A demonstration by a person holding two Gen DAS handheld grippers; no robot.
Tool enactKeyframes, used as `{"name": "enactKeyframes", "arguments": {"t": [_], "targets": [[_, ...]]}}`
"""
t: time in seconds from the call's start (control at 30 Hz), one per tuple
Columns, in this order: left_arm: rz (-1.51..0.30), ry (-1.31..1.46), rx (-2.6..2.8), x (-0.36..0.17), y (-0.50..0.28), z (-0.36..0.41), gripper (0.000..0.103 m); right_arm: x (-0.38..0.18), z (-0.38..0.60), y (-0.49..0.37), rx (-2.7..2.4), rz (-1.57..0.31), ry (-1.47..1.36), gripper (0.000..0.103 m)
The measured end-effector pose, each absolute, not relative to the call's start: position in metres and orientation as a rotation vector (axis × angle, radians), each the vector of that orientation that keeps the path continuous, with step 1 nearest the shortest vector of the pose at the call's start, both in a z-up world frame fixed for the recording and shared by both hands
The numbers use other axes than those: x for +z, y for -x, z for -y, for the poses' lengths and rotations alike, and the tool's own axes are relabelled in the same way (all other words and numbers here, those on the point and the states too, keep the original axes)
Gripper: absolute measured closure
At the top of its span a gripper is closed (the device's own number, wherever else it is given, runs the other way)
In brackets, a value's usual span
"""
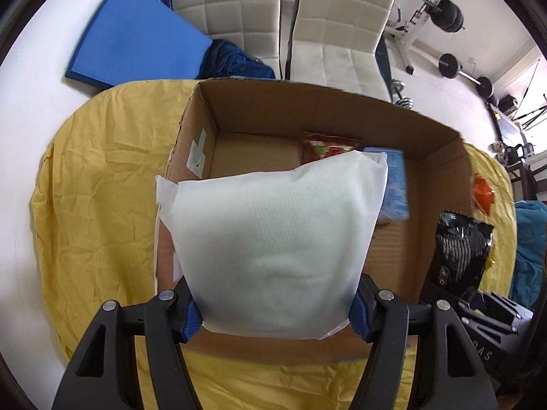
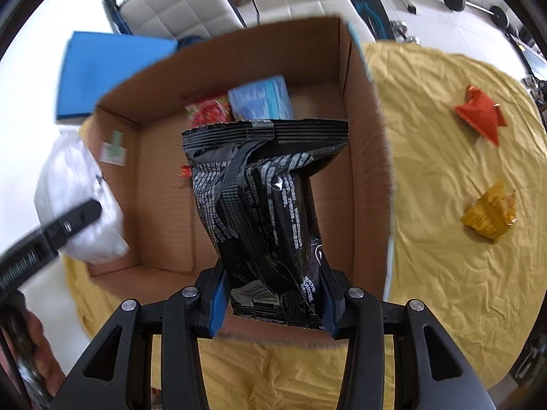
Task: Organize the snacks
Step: 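Carry the black bag and white pouch into the box and open both tools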
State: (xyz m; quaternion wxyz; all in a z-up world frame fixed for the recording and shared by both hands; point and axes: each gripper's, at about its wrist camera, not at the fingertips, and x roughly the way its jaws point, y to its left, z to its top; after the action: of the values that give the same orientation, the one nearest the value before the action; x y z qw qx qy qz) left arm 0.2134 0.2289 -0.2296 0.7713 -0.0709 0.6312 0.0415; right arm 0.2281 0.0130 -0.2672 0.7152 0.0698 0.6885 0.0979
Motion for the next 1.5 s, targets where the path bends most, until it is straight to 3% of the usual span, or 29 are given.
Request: {"name": "enactKeyframes", "arguments": {"t": [0.33, 0.77, 1.3, 1.5], "targets": [[-1.482, 0.065, 0.078, -0.295, -0.274, -0.226, 0.038, -0.333, -0.028, -0.251, 0.165, -1.639, -0.103, 0.057], [-1.595, 0.026, 0.062, -0.341, -0.318, -0.232, 0.038, -0.386, -0.033, -0.257, 0.142, -1.747, -0.087, 0.056], [-1.638, 0.084, 0.055, -0.346, -0.327, -0.24, 0.033, -0.388, -0.062, -0.258, 0.097, -1.758, -0.083, 0.052], [-1.655, 0.096, 0.053, -0.342, -0.317, -0.245, 0.033, -0.376, -0.06, -0.259, 0.094, -1.738, -0.082, 0.042]]}}
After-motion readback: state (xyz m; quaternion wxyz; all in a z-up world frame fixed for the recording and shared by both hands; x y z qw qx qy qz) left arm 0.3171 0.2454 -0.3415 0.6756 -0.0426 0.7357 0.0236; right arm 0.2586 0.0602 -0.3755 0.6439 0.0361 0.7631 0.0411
